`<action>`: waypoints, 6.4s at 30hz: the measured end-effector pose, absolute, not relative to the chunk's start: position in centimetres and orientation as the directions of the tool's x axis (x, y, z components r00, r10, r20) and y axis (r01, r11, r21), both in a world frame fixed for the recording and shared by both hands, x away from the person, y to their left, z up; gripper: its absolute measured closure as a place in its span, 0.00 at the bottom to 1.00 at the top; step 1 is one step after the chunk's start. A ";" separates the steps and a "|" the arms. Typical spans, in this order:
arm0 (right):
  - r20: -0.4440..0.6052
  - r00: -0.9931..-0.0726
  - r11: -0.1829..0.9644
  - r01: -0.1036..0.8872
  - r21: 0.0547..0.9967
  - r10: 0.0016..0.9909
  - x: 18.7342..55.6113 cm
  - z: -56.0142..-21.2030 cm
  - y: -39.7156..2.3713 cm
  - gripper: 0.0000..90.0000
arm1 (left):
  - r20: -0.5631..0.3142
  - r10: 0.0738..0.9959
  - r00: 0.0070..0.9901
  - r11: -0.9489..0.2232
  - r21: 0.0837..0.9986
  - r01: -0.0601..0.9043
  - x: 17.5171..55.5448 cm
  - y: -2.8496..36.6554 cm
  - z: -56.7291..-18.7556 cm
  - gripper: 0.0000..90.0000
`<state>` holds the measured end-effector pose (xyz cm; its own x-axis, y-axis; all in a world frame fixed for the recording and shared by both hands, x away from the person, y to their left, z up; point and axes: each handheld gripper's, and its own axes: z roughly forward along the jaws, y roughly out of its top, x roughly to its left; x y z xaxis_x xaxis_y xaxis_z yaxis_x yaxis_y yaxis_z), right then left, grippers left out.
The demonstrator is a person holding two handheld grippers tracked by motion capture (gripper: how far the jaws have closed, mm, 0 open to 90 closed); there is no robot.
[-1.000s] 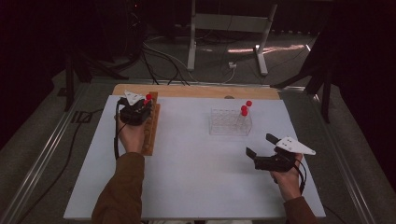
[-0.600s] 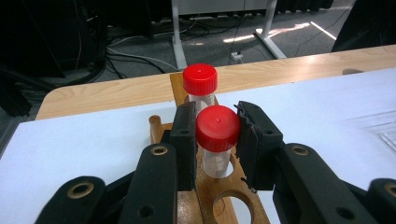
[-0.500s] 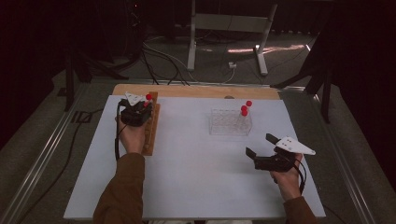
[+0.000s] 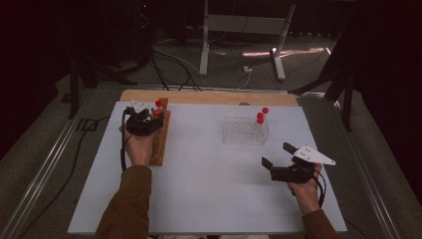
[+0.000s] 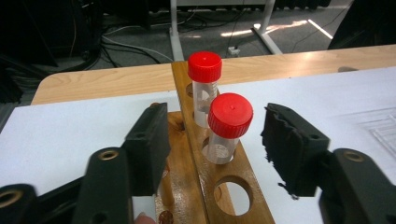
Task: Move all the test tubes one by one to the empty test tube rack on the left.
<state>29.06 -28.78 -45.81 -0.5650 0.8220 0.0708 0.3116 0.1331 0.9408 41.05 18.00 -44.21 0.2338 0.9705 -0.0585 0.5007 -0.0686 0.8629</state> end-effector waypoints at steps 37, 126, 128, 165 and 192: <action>0.078 -0.552 0.112 0.302 0.947 0.830 29.0 -45.8 -28.8 0.00 | -0.157 0.915 0.371 0.020 0.937 0.348 31.5 20.3 -42.3 0.01; -0.005 -0.365 0.161 0.399 0.902 0.931 44.4 -47.5 -27.2 0.82 | -0.151 0.950 0.274 0.057 0.945 0.323 24.4 23.7 -45.4 0.01; -0.006 -0.359 0.158 0.397 0.904 0.933 44.4 -47.3 -27.0 0.83 | -0.150 0.950 0.272 0.057 0.945 0.322 24.4 23.8 -45.4 0.01; 0.012 -0.421 0.113 0.271 0.956 0.907 38.4 -42.0 -28.6 0.83 | -0.137 0.959 0.249 0.047 0.941 0.337 24.6 23.5 -46.1 0.01; 0.094 -0.556 0.074 0.272 0.959 0.826 33.3 -43.0 -27.4 0.83 | -0.166 0.956 0.240 0.084 0.944 0.319 24.4 23.8 -45.3 0.01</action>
